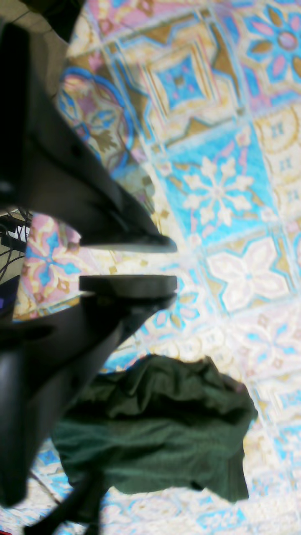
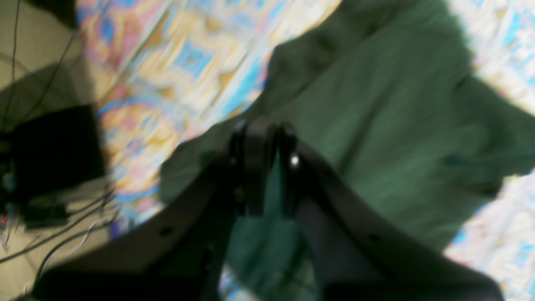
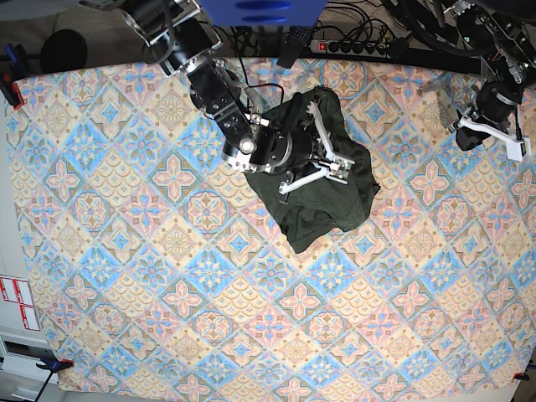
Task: Fold the T-shirt properly
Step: 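Release the left gripper and grasp the bundle's top with the right gripper, then drag the bundle with the right gripper away from the left gripper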
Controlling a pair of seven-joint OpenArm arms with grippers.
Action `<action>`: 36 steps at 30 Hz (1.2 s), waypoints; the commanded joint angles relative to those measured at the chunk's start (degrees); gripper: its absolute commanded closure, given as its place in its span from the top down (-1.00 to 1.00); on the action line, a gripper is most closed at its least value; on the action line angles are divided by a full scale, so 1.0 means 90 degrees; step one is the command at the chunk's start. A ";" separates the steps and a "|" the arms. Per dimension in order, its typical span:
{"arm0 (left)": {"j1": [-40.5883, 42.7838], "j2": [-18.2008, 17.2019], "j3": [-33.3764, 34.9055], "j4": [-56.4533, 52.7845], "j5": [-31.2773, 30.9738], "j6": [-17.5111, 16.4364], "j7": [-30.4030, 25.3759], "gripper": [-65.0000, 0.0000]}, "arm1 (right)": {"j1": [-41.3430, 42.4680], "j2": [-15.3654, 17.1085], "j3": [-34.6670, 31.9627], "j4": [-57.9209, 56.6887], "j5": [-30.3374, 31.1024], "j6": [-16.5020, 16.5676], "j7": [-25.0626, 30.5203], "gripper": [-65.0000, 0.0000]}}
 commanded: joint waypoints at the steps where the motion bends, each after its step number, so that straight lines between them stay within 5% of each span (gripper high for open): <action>1: -0.0007 -0.0071 -0.0029 0.0118 -0.0123 -0.0019 -0.0081 -0.71 | 0.0068 -0.0158 -0.0007 -0.0066 0.0103 0.0031 0.0086 -0.85; 7: -0.0007 -0.0071 -0.0029 0.0118 -0.0123 -0.0019 -0.0081 -0.71 | 0.0391 -0.0508 -0.0007 -0.1052 0.0093 0.0031 0.0135 -0.85; 21: -0.0046 -0.0071 0.0000 0.0118 -0.0123 -0.0019 -0.0081 -0.71 | 0.1094 -0.0508 0.0003 -0.3612 0.0093 0.0031 0.1395 -0.85; 30: -0.0046 -0.0071 0.0000 0.0118 -0.0123 -0.0029 -0.0081 -0.70 | 0.1182 -0.0508 0.0081 -0.3963 0.0103 0.0031 0.1542 -0.85; 36: -0.0056 -0.0071 0.0010 0.0118 -0.0123 -0.0029 -0.0081 -0.70 | 0.1182 -0.0508 0.1097 -0.3963 0.0093 0.0031 0.1513 -0.85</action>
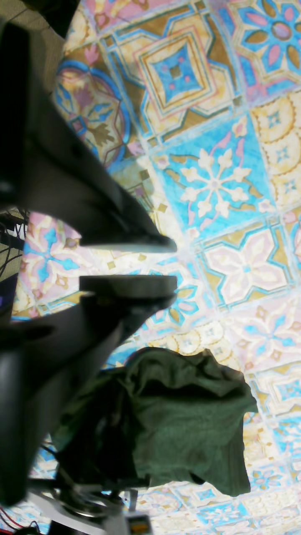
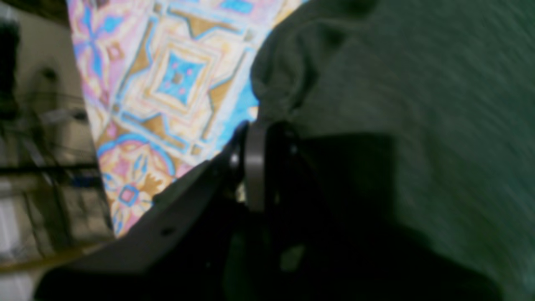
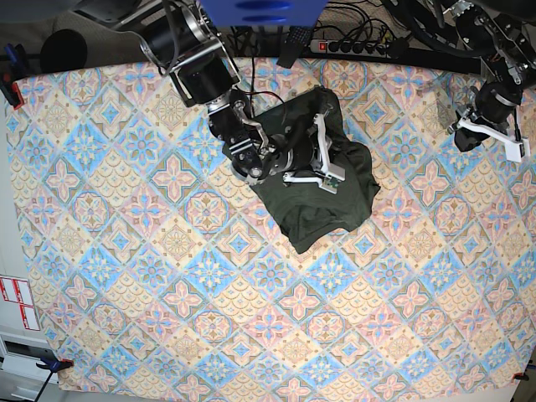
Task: Fold the T-shirt properly
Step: 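Drag the bundle with the right gripper away from the left gripper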
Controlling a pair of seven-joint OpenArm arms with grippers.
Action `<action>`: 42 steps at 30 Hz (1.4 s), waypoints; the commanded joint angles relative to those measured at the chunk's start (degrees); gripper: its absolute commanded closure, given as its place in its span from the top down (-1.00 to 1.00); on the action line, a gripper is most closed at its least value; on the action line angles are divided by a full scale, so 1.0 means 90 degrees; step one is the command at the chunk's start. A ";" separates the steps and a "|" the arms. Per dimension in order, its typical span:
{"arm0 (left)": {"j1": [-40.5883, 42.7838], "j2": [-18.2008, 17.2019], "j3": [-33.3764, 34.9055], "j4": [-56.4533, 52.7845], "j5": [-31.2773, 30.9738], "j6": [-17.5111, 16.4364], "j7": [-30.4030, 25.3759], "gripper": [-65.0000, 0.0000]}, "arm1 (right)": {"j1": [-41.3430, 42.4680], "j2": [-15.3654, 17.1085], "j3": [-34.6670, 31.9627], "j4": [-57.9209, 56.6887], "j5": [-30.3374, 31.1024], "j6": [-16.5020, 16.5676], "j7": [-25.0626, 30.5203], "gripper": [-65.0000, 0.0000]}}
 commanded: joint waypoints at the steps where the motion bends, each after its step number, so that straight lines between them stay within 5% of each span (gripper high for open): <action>1: -0.0017 -0.0086 -0.0014 0.0118 -0.0104 -0.0029 -0.0100 -0.70 | 0.0133 0.0083 0.0197 0.0058 -0.0235 -0.0198 -0.0136 -0.85; 30: -0.0017 -0.0086 -0.0014 0.0118 -0.0104 -0.0029 -0.0100 -0.69 | 0.0807 0.1158 0.3107 0.0078 -0.0235 -0.0198 -0.0097 -0.85; 42: -0.0017 -0.0086 -0.0014 0.0118 -0.0104 -0.0029 -0.0100 -0.69 | 0.1041 0.1275 0.3234 0.0762 -0.0225 -0.0198 -0.0400 -0.85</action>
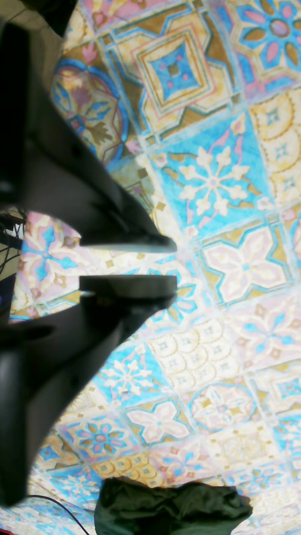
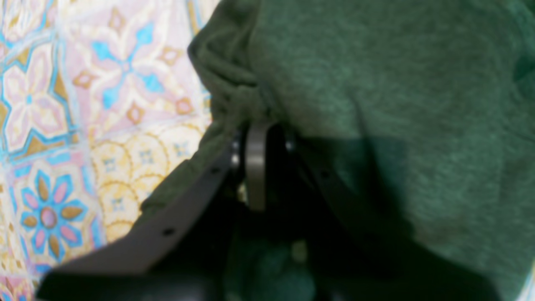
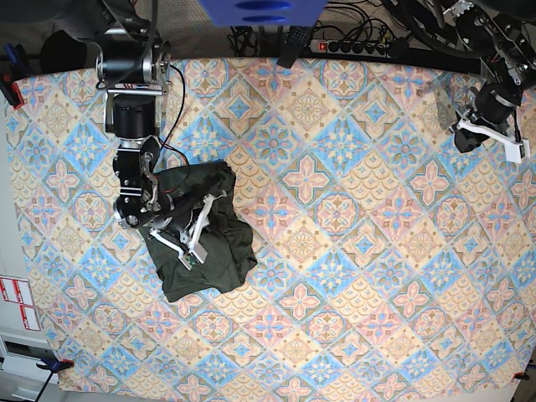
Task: Fold the T-shirt properly
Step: 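Drag the bundle with the right gripper away from the left gripper, then open the right gripper and lift it off the folded shirt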
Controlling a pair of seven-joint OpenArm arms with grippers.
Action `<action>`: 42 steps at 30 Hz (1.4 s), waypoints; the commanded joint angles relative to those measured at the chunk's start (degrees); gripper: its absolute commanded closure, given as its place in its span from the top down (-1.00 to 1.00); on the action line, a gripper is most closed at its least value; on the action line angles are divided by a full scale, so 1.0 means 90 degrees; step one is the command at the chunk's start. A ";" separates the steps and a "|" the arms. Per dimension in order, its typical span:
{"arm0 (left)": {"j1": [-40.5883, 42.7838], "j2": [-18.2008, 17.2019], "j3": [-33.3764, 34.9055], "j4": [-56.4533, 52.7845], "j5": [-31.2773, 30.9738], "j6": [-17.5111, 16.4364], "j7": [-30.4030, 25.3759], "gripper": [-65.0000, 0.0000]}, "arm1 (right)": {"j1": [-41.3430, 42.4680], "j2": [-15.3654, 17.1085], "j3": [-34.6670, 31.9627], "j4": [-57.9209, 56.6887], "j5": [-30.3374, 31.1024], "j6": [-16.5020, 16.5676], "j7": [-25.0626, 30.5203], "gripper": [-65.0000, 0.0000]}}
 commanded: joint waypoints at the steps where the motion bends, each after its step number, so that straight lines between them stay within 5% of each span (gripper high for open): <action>1: -0.0003 -0.0084 -0.0029 0.0118 -0.0106 -0.0029 -0.0103 -0.69 | 0.0225 0.0029 0.0009 0.0350 0.0125 0.0016 0.0117 -0.85; 13: -0.0003 -0.0084 0.0440 0.0108 -0.0106 -0.0029 -0.0142 -0.70 | -0.1162 0.0049 0.0048 0.2499 0.0144 0.0016 -0.0489 -0.85; 27: -0.0169 -0.0074 0.0665 0.0108 -0.0096 -0.0029 -0.0093 -0.71 | -0.1592 0.0293 -0.0010 0.2333 0.0144 0.0016 -0.0460 -0.85; 42: -0.0169 -0.0103 0.0665 0.0108 -0.0106 -0.0029 -0.0093 -0.70 | -0.1592 0.0244 -0.1505 0.1610 0.0154 0.0016 -0.0137 -0.85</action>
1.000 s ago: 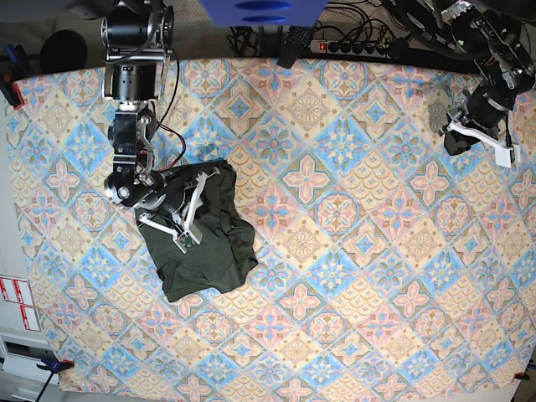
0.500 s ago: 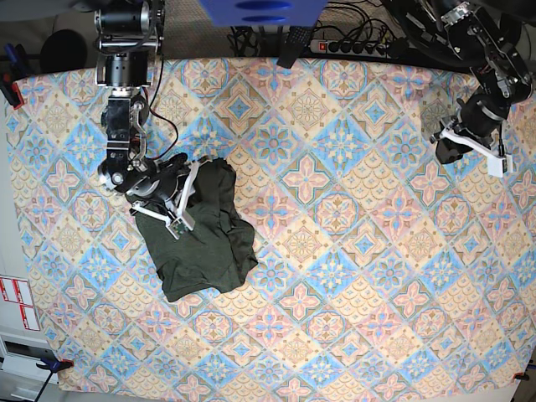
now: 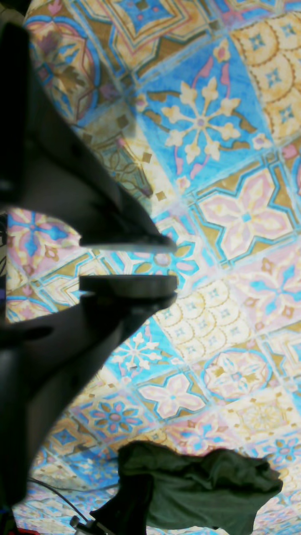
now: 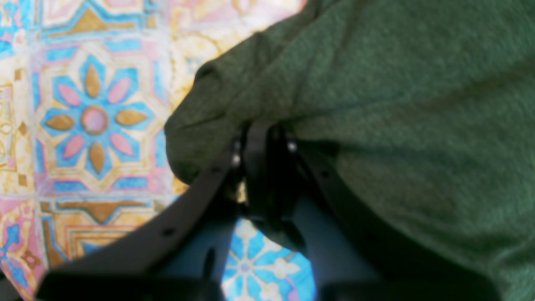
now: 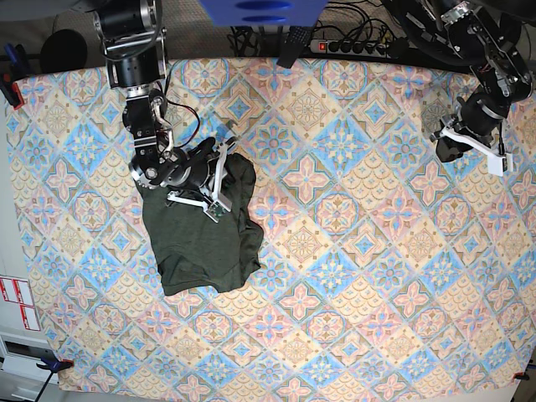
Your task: Fold the T-shirt properly
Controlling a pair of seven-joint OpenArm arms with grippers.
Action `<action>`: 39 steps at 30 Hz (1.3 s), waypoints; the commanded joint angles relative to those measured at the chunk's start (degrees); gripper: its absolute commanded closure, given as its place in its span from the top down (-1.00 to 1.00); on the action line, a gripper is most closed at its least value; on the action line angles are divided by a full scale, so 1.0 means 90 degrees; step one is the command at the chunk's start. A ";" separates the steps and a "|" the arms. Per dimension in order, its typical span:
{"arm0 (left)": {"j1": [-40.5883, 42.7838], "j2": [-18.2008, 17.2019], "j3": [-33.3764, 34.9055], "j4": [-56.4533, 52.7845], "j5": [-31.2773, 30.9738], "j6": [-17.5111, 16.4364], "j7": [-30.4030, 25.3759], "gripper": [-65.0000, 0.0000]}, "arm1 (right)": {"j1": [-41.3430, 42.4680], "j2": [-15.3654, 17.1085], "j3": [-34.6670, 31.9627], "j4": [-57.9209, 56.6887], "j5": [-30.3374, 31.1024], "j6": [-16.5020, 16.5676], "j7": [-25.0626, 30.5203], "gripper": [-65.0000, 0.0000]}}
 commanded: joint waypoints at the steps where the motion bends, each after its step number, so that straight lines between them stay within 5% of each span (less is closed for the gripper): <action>1: -0.0026 -0.0103 -0.0015 0.0110 -0.0123 -0.0029 -0.0093 -0.70 | 0.0053 -0.0091 -0.0075 0.0026 0.0016 0.0099 -0.0079 -0.85; 14: -0.0026 -0.0123 -0.0015 0.0110 -0.0123 -0.0029 -0.0093 -0.69 | 0.0072 -0.0365 -0.0055 0.0105 -0.0004 0.0099 -0.0079 -0.85; 22: 0.0023 -0.0123 -0.0015 0.0140 -0.0123 -0.0039 -0.0093 -0.69 | -0.0153 -0.0316 -0.0045 0.1453 0.0016 0.0099 -0.0245 -0.85; 32: 0.0541 -0.0289 0.0092 0.0833 -0.0123 -0.0039 0.0132 -0.71 | -0.1286 -0.0131 0.1088 0.3269 0.0016 0.0099 -0.0870 -0.98; 39: 0.1156 -0.0318 0.0092 0.1009 -0.0123 -0.0039 0.0171 -1.00 | -0.2292 0.0084 0.1869 0.4002 0.0016 0.0099 -0.0870 -0.98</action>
